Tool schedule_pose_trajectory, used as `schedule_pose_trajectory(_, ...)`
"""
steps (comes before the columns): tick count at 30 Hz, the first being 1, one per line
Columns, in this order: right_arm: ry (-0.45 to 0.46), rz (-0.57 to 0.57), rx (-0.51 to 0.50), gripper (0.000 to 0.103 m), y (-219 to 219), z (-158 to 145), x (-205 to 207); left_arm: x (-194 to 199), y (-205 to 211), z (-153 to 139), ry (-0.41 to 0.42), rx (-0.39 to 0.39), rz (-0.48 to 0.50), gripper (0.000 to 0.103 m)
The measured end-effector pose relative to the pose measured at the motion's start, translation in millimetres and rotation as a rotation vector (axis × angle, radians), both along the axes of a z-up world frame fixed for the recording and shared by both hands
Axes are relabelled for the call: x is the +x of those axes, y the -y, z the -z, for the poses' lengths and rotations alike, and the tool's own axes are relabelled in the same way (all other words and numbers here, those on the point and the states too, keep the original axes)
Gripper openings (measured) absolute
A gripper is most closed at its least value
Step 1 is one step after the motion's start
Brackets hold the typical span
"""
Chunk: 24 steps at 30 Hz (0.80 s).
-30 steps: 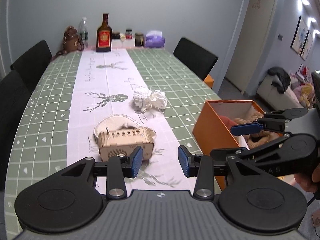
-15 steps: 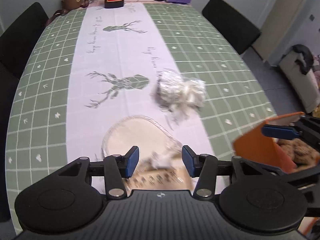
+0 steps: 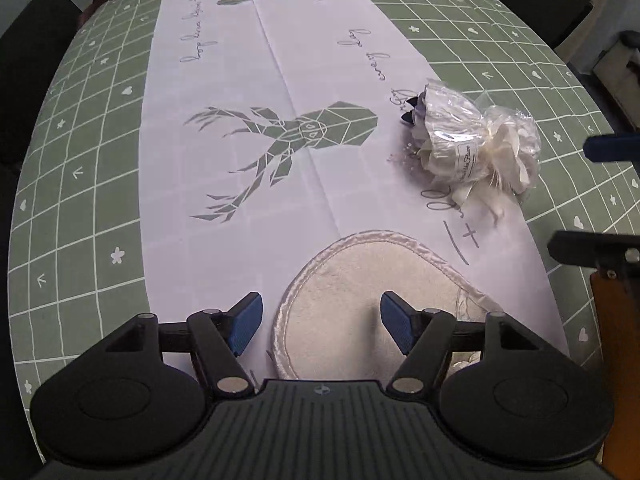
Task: Organize soft objects
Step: 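Grasp the white cloth pad with the left gripper while the right grasps the plastic-wrapped bundle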
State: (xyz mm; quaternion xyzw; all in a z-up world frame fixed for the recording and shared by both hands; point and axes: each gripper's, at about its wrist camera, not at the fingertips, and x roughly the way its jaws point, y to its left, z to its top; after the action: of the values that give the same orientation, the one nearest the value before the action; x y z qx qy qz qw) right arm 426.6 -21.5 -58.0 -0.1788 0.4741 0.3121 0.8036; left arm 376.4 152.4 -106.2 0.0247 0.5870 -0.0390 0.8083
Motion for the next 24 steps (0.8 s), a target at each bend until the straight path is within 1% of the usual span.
schedule_pose_trajectory(3, 0.038, -0.072, -0.088, 0.083, -13.1, 10.3, 12.9, 1.7, 2.0, 5.2, -0.026, 0.009, 0.038, 0.081)
schedule_pose_trajectory(8, 0.053, -0.144, -0.175, 0.083, -27.3, 27.2, 32.5, 4.9, 11.5, 13.8, -0.061, 0.047, 0.088, 0.085)
schedule_pose_trajectory(11, 0.044, -0.164, -0.204, 0.082, -33.4, 38.4, 41.9, 6.9, 12.3, 15.2, -0.067, 0.033, 0.074, 0.086)
schedule_pose_trajectory(12, 0.036, -0.164, -0.209, 0.08, -35.1, 41.1, 44.5, 7.4, 11.9, 15.5, -0.071, 0.027, 0.066, 0.086)
schedule_pose_trajectory(14, 0.035, -0.167, -0.216, 0.08, -37.9, 44.6, 47.8, 7.9, 10.9, 16.1, -0.075, 0.015, 0.053, 0.083)
schedule_pose_trajectory(15, 0.038, -0.172, -0.22, 0.079, -38.9, 45.9, 48.8, 7.4, 11.3, 15.7, -0.074, 0.01, 0.051, 0.079)
schedule_pose_trajectory(16, 0.039, -0.171, -0.226, 0.076, -39.5, 47.0, 50.1, 6.6, 11.8, 15.2, -0.072, 0.005, 0.05, 0.078)
schedule_pose_trajectory(17, 0.038, -0.165, -0.23, 0.076, -40.6, 48.5, 51.2, 5.6, 12.8, 15.0, -0.068, 0.006, 0.048, 0.076)
schedule_pose_trajectory(18, 0.036, -0.164, -0.231, 0.075, -40.8, 49.6, 51.9, 4.3, 14.2, 14.4, -0.064, 0.008, 0.049, 0.072)
schedule_pose_trajectory(20, 0.047, -0.169, -0.241, 0.071, -41.9, 51.9, 52.1, 2.0, 17.8, 13.0, -0.056, 0.009, 0.051, 0.067)
schedule_pose_trajectory(21, 0.055, -0.17, -0.25, 0.067, -42.4, 52.7, 51.4, 0.7, 19.5, 12.2, -0.053, 0.009, 0.05, 0.063)
schedule_pose_trajectory(22, 0.06, -0.17, -0.257, 0.059, -42.8, 53.5, 51.2, -0.2, 21.2, 11.5, -0.051, 0.007, 0.051, 0.061)
schedule_pose_trajectory(23, 0.061, -0.166, -0.262, 0.052, -43.1, 54.4, 51.4, 0.1, 21.6, 11.4, -0.049, 0.005, 0.052, 0.055)
schedule_pose_trajectory(24, 0.04, -0.166, -0.26, 0.042, -43.1, 56.0, 52.2, -0.6, 23.8, 10.8, -0.046, 0.004, 0.058, 0.049)
